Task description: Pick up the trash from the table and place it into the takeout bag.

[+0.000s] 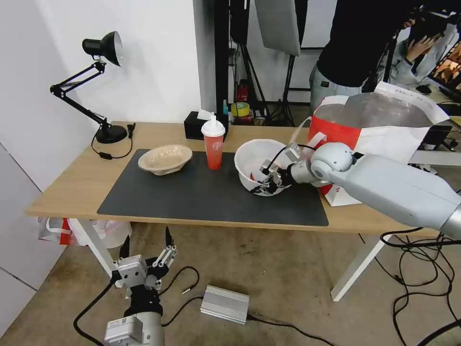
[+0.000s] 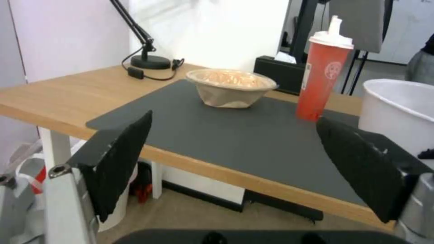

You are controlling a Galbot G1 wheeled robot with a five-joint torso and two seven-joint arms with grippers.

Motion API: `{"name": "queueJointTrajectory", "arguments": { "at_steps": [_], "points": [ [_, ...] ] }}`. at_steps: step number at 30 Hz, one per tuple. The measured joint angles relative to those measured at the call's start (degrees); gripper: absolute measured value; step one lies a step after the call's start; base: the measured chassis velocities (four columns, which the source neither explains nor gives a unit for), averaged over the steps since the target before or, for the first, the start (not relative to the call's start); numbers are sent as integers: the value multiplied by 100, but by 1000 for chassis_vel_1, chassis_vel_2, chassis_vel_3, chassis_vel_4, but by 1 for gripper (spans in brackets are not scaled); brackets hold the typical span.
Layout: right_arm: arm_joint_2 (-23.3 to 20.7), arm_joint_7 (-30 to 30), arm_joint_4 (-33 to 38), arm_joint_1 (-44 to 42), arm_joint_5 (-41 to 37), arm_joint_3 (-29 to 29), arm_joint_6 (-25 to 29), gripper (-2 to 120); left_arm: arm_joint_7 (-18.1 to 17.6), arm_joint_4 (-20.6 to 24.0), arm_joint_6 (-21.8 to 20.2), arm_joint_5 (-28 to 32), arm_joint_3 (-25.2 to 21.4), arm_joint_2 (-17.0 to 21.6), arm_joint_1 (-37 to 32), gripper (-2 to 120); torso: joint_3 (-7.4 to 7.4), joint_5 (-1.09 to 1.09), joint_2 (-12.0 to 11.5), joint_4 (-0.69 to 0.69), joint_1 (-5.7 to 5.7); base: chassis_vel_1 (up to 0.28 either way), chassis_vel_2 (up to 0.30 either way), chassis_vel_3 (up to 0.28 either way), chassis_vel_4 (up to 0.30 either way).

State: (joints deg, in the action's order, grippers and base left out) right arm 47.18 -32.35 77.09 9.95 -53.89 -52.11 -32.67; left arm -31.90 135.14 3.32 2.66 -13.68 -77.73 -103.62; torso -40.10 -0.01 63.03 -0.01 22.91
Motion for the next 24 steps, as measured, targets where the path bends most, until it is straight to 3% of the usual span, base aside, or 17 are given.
{"name": "queueJointTrajectory", "arguments": {
  "at_steps": [24],
  "points": [
    [-351, -72, 417, 446, -252, -20, 20, 0, -11, -19, 5, -41, -34, -18, 1, 95, -1, 2, 0, 1, 1, 0, 0, 0, 0]
  ]
}}
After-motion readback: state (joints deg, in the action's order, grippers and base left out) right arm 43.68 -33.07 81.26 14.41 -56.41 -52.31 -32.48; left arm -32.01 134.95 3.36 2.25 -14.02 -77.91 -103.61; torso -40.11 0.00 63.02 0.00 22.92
